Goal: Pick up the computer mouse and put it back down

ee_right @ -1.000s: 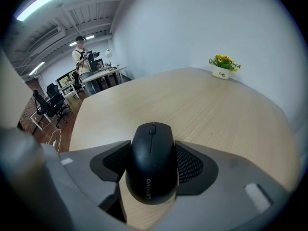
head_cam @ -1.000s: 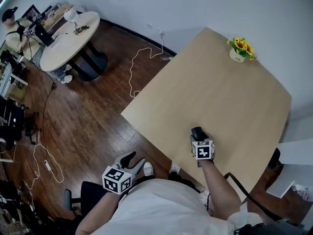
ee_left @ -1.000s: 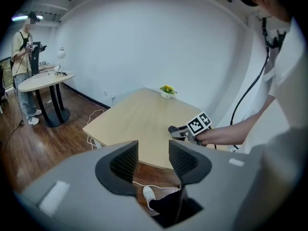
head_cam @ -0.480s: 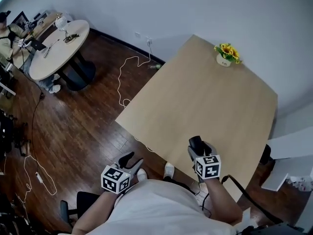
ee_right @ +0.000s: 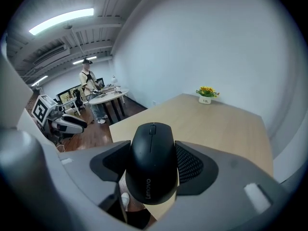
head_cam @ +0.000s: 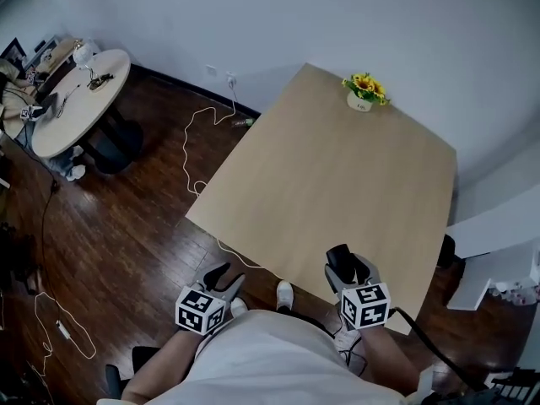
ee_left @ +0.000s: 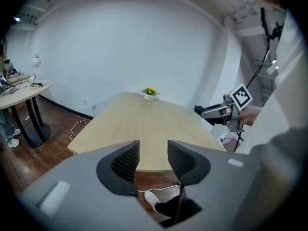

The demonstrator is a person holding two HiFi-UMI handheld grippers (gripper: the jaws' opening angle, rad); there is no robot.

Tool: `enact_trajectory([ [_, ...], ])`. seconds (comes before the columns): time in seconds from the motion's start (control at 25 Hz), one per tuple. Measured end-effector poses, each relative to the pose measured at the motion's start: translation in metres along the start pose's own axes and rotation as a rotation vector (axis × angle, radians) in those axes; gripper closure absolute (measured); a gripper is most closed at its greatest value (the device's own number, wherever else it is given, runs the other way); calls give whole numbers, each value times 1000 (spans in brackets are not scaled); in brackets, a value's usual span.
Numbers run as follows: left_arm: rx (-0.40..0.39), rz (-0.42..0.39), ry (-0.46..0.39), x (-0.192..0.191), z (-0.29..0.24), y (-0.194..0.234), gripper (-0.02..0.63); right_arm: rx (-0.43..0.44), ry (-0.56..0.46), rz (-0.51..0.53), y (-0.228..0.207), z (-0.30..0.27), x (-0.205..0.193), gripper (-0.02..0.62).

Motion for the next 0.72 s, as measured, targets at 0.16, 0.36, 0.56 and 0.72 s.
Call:
enact_trajectory([
  [0.16,-40,18,-49,7,0,-6,437,-18,-12,-14,1,14,-2,307],
  [0.36,-54,18,-40,1,0,-5,420,-19,-26,-15,8,24,-2,307],
  [0.56,-63,24,-37,-3,1,-9,420,-22,-28,-15,8,28,-3,307],
  [0.72,-59,29,-32,-5,3,-8,420,-18,-32,-12,8,30,-1,307],
])
Point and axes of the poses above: the fingertips, and each gripper's own axes: z backward along the fingers, y to its left, x out of its top, the point moved 5 cm from there along z, backward along the fingers, and after that the axes turned 9 degrees about -z, right-handed, at the moved point
